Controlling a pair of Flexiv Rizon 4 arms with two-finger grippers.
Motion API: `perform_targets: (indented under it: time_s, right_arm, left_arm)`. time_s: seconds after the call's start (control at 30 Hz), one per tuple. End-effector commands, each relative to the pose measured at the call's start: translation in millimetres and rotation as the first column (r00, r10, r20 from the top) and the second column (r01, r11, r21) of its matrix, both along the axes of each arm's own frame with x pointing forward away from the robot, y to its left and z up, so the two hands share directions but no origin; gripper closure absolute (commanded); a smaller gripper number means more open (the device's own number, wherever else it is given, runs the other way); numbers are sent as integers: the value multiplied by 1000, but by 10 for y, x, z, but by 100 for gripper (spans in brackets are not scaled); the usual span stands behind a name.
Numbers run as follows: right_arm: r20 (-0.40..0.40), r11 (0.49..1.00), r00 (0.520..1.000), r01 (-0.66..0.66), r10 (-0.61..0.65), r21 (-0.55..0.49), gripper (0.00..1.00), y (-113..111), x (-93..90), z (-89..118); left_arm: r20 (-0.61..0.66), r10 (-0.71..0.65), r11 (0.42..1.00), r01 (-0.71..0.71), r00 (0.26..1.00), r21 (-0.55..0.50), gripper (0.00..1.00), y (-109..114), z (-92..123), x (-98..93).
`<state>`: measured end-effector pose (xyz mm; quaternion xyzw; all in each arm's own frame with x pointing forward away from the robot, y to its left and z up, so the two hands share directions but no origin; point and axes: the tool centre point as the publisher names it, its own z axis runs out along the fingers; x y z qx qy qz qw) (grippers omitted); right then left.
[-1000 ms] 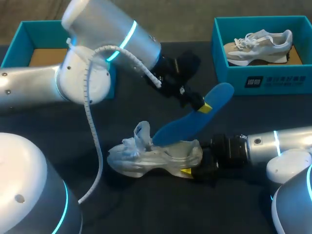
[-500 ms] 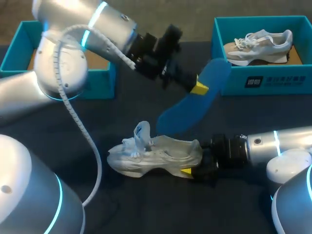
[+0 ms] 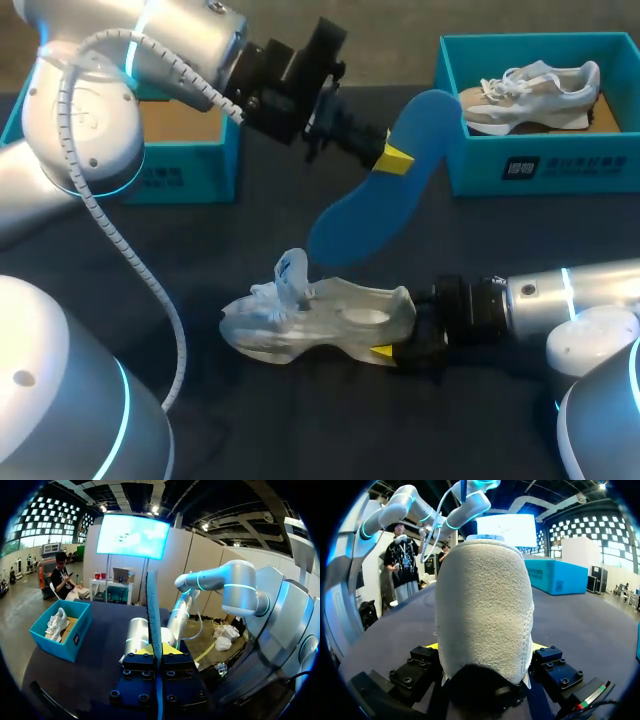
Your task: Take the shoe out of the shoebox, open the shoe tongue, remove and reinsert the insole, then place the shoe into the shoebox
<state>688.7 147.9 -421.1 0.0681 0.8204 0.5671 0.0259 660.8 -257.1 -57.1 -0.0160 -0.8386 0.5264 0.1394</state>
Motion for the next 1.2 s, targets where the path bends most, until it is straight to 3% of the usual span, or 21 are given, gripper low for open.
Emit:
perform_targets:
  time_s: [0.03,0.13,0.4,0.73,1.03,1.2]
  right_arm:
    - [-2,1000,1000,1,-1,-6,100,17,-8,14]
    - [-2,1000,1000,1,-1,-6,100,17,-8,14]
    - [-2,1000,1000,1,-1,-6,100,17,-8,14]
    - [-2,1000,1000,1,-1,-6,100,17,-8,14]
    - [-2,1000,1000,1,-1,-6,100,17,-8,14]
    - [-2,1000,1000,1,-1,-6,100,17,-8,14]
  left_arm:
    - [0,0,1000,0,1000,-1,100,5,-7,-7]
    - [-37,13,998,-15,999,-55,100,58,-32,-74]
    - [-39,51,981,-57,998,-184,100,390,298,-240]
    - [-66,68,957,-84,996,-279,100,626,722,-330]
    - [-159,35,954,-80,987,-289,100,650,1119,-345]
    - [-159,35,954,-80,987,-289,100,650,1119,-345]
